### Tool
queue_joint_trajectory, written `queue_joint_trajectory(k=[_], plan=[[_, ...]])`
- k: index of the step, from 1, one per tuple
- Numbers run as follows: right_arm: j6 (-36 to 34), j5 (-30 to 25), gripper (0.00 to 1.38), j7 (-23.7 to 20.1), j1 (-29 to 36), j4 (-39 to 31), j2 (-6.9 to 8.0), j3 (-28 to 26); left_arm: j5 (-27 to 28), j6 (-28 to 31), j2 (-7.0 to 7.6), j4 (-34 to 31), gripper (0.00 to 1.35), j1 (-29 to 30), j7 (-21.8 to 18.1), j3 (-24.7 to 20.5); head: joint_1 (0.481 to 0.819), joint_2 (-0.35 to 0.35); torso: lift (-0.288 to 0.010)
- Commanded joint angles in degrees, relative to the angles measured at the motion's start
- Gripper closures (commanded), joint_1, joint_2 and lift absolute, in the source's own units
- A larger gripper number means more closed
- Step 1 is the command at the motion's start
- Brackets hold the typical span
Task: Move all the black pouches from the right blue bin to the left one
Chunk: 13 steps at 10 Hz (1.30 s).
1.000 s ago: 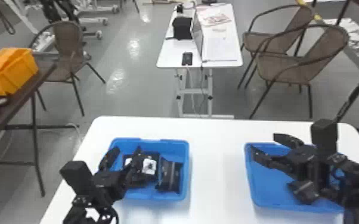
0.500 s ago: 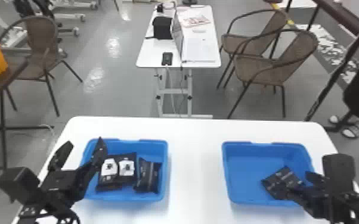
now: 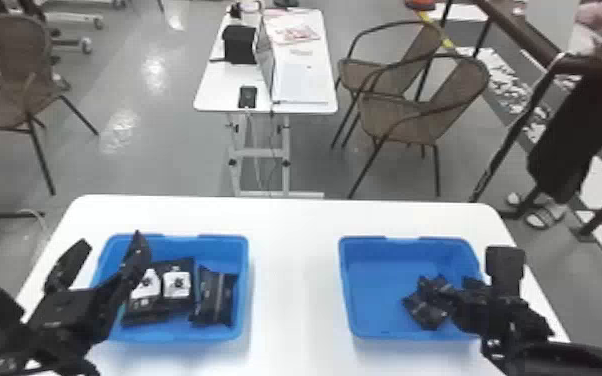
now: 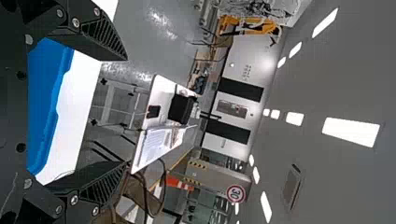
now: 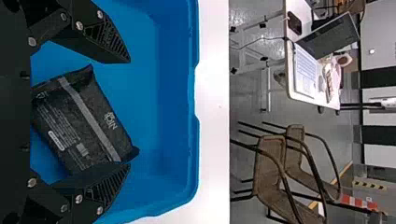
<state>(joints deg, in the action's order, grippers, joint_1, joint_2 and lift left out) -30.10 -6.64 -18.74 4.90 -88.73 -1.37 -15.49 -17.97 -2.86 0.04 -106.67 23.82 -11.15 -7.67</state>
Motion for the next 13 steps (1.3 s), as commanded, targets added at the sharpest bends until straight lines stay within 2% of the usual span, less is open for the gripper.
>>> queue_joint_trajectory(k=[1,3,5,9,10,12,13], plan=[[0.22,0.05,0.26,1.60,-1.92,3.83,-0.39,0.72,0.21,-0.04,-0.19,0.05,0.25,0.09,-0.01,-0.42,0.695,-0.074,0.010],[-1.72,-1.79,0.26,2.65,-3.58,6.90,-0.56,0.99,0.57,-0.04,-0.19,0.05,0.25,0.17,-0.01,-0.51,0.695,-0.076,0.010],[-4.18,-1.62,0.26,2.74,-5.34,10.15,-1.62,2.13,0.57,-0.04,-0.19,0.05,0.25,0.17,-0.01,-0.51,0.695,-0.076,0.010],[-10.68,-2.59,0.27,5.47,-6.57,10.86,-1.70,3.62,0.83,-0.48,-0.19,0.58,0.25,0.53,-0.01,-0.68,0.695,-0.077,0.010],[-10.77,-2.32,0.33,5.12,-7.63,12.62,-2.49,4.24,0.83,-0.39,-0.19,0.67,0.25,0.79,-0.01,-0.77,0.695,-0.076,0.010],[-8.22,-0.65,0.61,3.71,-8.59,15.69,-3.73,5.38,1.09,-0.66,-0.19,0.85,0.25,0.97,-0.01,-0.95,0.695,-0.072,0.010],[-3.65,2.34,0.92,2.57,-7.80,16.92,-4.25,5.12,1.18,-1.01,-0.19,1.20,0.25,1.32,-0.01,-1.04,0.695,-0.067,0.010]])
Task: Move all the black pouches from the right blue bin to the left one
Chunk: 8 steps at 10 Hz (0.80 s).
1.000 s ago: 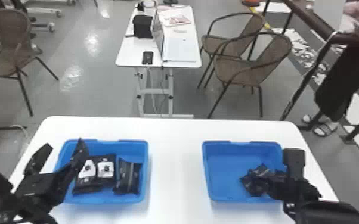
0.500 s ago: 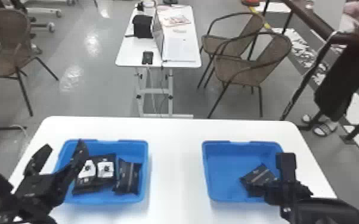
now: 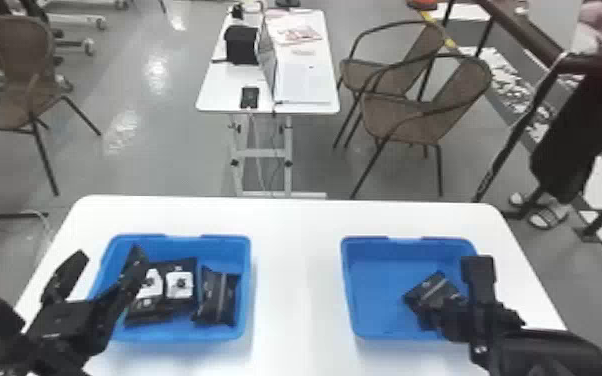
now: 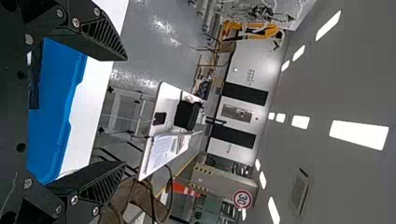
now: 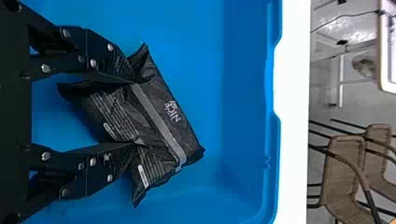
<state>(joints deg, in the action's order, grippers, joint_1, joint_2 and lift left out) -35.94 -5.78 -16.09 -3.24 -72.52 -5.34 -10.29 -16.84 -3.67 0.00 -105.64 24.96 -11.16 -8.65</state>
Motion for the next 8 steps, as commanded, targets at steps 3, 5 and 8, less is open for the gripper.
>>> queue_joint_trajectory(k=[3,5,8], plan=[[4.56,6.58,1.21,0.63,5.35,-5.18,0.07,-0.61,0.14,-1.16,-0.15,0.61,0.25,0.53,0.00,-0.66,0.695,-0.046,0.010],[5.18,9.56,1.21,1.68,10.09,-11.68,1.21,-2.36,0.14,-1.69,-0.15,0.61,0.25,0.53,0.00,-0.66,0.695,-0.037,0.010],[5.18,13.87,1.21,0.10,15.02,-25.30,0.95,-1.13,-0.03,-1.33,-0.15,0.43,0.25,0.18,0.00,-0.66,0.695,-0.034,0.010]])
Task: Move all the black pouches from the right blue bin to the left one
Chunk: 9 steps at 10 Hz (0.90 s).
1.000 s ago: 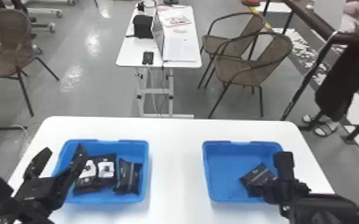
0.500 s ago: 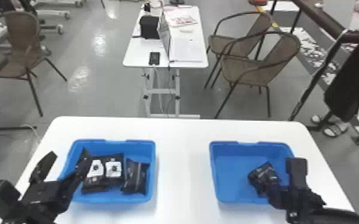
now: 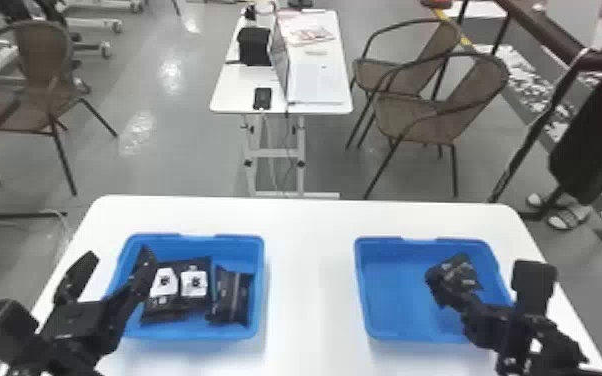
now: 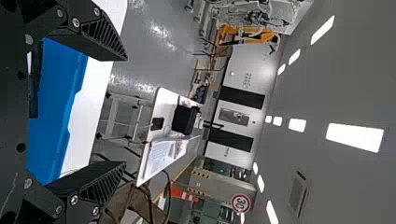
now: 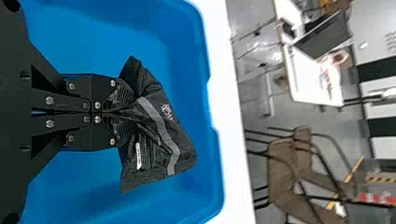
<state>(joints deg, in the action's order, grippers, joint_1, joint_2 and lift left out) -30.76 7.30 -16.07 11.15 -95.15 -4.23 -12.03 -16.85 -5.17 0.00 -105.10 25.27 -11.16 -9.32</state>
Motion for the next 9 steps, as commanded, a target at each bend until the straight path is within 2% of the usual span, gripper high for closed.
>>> queue_joint_trajectory(k=[1,2,3,5,6,7,8,9], plan=[[0.18,0.87,1.21,-3.62,-0.78,-5.39,-0.95,3.33,-1.00,2.01,-0.15,-0.37,0.25,-0.66,0.00,0.35,0.695,-0.017,0.010],[0.26,0.87,1.21,-9.68,-5.00,-4.34,-2.18,7.03,-4.16,4.65,-0.15,-0.72,0.25,-1.53,-0.18,1.05,0.695,-0.002,0.010],[0.35,0.35,1.21,-13.64,-9.30,-2.93,-2.80,10.98,-7.41,7.55,-0.15,-1.34,0.25,-2.94,-0.53,2.46,0.695,0.048,0.010],[2.46,0.26,1.21,-20.41,-18.36,4.45,-3.06,18.45,-14.00,14.93,4.13,-3.27,0.25,-6.46,-1.23,5.27,0.695,0.111,0.010],[4.83,-0.01,1.21,-24.80,-23.28,10.95,-3.15,22.58,-17.61,17.21,5.27,-3.62,0.25,-7.95,-2.03,6.06,0.695,0.123,0.010],[7.03,0.96,1.21,-29.81,-28.11,18.42,-2.80,26.71,-20.24,18.97,5.10,-3.89,0.25,-8.92,-2.73,5.98,0.695,0.146,0.010],[8.61,1.93,1.21,-34.29,-31.89,24.23,-1.92,29.96,-22.00,20.29,4.31,-3.97,0.25,-9.53,-3.61,5.45,0.695,0.172,0.010],[8.88,1.66,1.21,-36.31,-34.00,26.33,-1.13,32.86,-22.88,21.43,3.16,-3.97,0.25,-9.80,-4.40,4.75,0.695,0.202,0.010]])
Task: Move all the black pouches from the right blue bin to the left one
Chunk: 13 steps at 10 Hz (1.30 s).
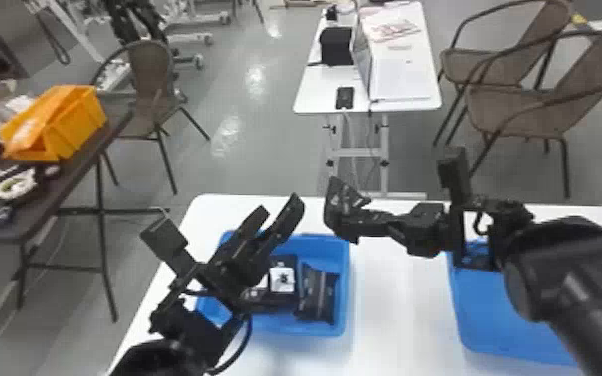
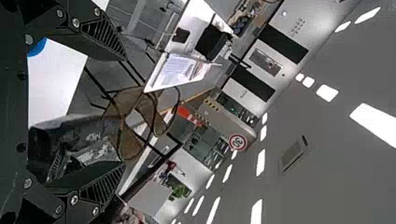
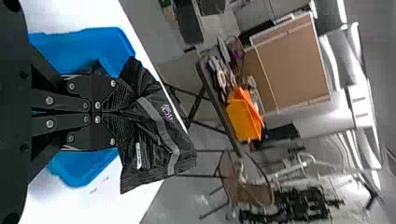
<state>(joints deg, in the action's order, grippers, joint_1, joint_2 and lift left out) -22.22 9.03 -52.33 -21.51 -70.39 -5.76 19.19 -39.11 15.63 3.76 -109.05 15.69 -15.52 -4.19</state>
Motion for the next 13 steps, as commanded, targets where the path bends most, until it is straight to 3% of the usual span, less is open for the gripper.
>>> queue_joint_trajectory(k=[1,2,4,6,7,8,9,13], plan=[[0.43,1.16,1.21,-0.49,-2.84,2.37,0.49,4.72,-0.97,2.82,-1.38,-0.02,0.25,-0.48,-0.57,-1.08,0.695,0.214,0.010],[1.22,3.80,1.21,-1.37,-4.60,4.12,0.75,7.79,-0.79,4.84,-1.65,-0.02,0.25,-0.92,-1.09,-1.43,0.695,0.239,0.010],[2.10,6.17,1.21,-1.81,-6.88,4.39,1.28,12.45,-0.62,7.04,-0.85,-0.02,0.25,-1.71,-1.27,-1.43,0.695,0.277,0.010],[2.36,7.84,1.21,-1.89,-7.94,5.00,1.45,14.82,-0.09,7.66,-0.50,0.16,0.25,-2.24,-1.27,-1.08,0.695,0.308,0.010],[2.71,8.46,1.21,-1.89,-7.85,5.27,1.45,14.82,1.31,7.83,-0.68,0.07,0.34,-2.41,-1.27,-1.08,0.695,0.313,0.010],[2.71,8.72,1.21,-1.89,-7.76,5.36,1.45,14.82,4.30,6.69,-0.50,-0.37,1.21,-2.15,-1.01,-0.82,0.695,0.317,0.010],[2.89,8.72,1.21,-1.89,-7.76,5.62,1.45,14.82,5.27,5.37,-0.94,-1.60,1.23,-1.10,1.28,-0.64,0.695,0.318,0.010],[4.56,9.16,1.20,-1.72,-7.76,7.20,1.80,14.65,7.47,0.45,-1.21,-1.69,1.22,-0.39,1.37,-0.55,0.695,0.334,0.010]])
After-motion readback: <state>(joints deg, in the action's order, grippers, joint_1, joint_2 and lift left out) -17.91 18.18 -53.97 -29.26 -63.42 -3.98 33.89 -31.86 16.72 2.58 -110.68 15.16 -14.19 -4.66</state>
